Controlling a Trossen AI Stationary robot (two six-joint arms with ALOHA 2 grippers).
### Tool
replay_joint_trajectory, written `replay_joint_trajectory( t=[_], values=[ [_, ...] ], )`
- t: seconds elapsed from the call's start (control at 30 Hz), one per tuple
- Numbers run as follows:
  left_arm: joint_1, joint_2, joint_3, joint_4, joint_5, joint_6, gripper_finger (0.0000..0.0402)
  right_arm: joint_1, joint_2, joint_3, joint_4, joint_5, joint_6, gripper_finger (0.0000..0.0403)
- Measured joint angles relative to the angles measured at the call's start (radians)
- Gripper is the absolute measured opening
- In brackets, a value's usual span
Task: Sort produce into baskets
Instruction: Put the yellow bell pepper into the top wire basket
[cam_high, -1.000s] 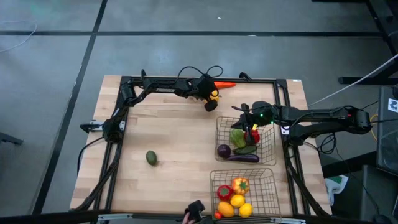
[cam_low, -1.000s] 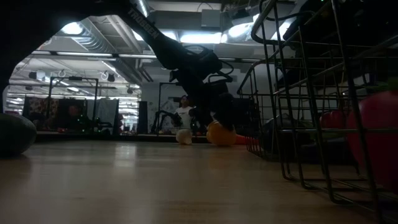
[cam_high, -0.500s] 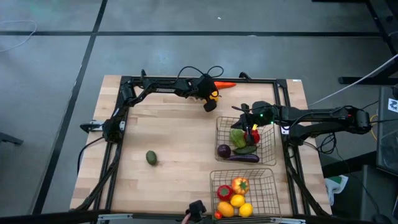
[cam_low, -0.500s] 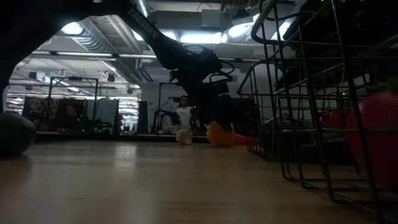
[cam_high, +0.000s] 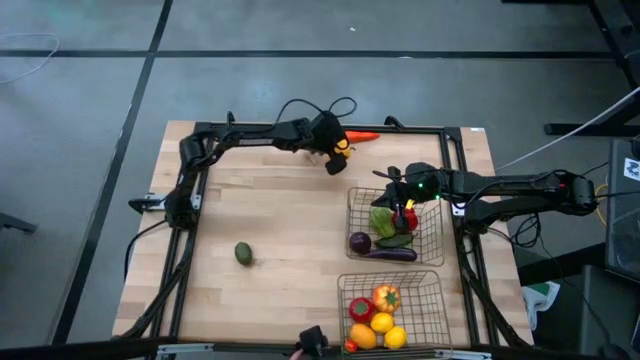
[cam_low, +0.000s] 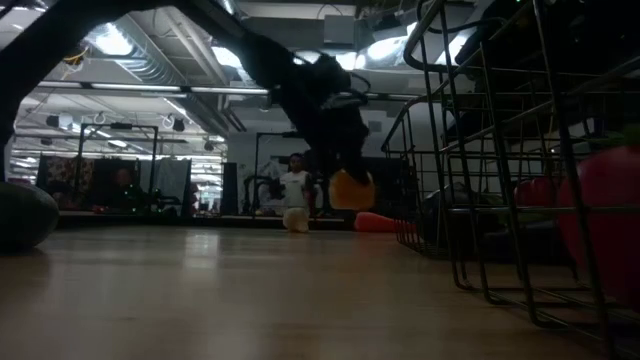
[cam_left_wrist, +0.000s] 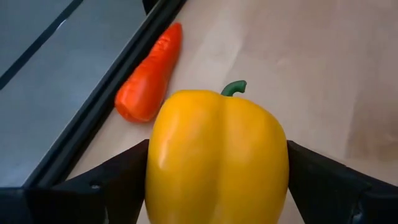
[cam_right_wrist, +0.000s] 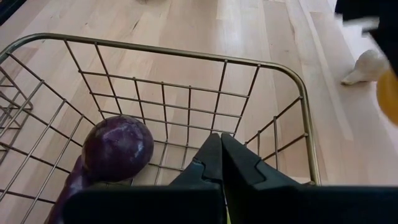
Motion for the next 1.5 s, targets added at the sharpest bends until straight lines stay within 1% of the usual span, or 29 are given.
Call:
replay_joint_trajectory(
  t=[0.27,0.33,0.43,0.57,0.67,0.77,0.87,1.03,1.17,1.27,1.37,1.5],
  values=[
    [-0.059,-0.171,0.001,-0.168,0.023,-0.026,0.0325,0.0,0.0,0.0,-0.001,0.0,0.0,0.0001],
    [-0.083,-0.214,0.001,-0.208,0.045,-0.059,0.0325,0.0,0.0,0.0,-0.001,0.0,0.0,0.0001],
    [-0.132,-0.27,0.001,-0.221,0.088,-0.128,0.0324,0.0,0.0,0.0,-0.002,0.0,0.0,0.0001],
    [-0.224,-0.301,0.002,-0.214,0.113,-0.239,0.0324,0.0,0.0,0.0,-0.001,0.0,0.0,0.0001],
    [-0.308,-0.299,0.002,-0.169,0.113,-0.314,0.0324,0.0,0.0,0.0,0.0,0.01,0.0,0.0001],
    [-0.39,-0.283,0.002,-0.117,0.105,-0.373,0.0324,0.0,0.0,0.0,0.006,0.072,0.0,0.0001],
    [-0.456,-0.257,0.002,-0.096,0.064,-0.431,0.0324,-0.001,0.0,0.0,0.004,0.112,0.001,0.0001],
    [-0.534,-0.204,0.002,-0.008,-0.019,-0.474,0.0325,0.0,0.0,0.0,0.002,0.121,0.0,0.0001],
    [-0.559,-0.136,0.002,0.093,-0.063,-0.488,0.0325,0.0,0.0,0.0,0.001,0.121,0.0,0.0001],
    [-0.563,-0.087,0.002,0.164,-0.066,-0.488,0.0325,0.0,0.0,0.0,-0.002,0.121,0.0,0.0001],
    [-0.562,-0.047,0.002,0.202,-0.066,-0.485,0.0325,0.0,0.0,0.0,-0.002,0.121,0.0,0.0001],
    [-0.551,-0.021,0.002,0.214,-0.066,-0.455,0.0325,0.0,0.0,0.0,-0.001,0.121,0.0,0.0001]
  ],
)
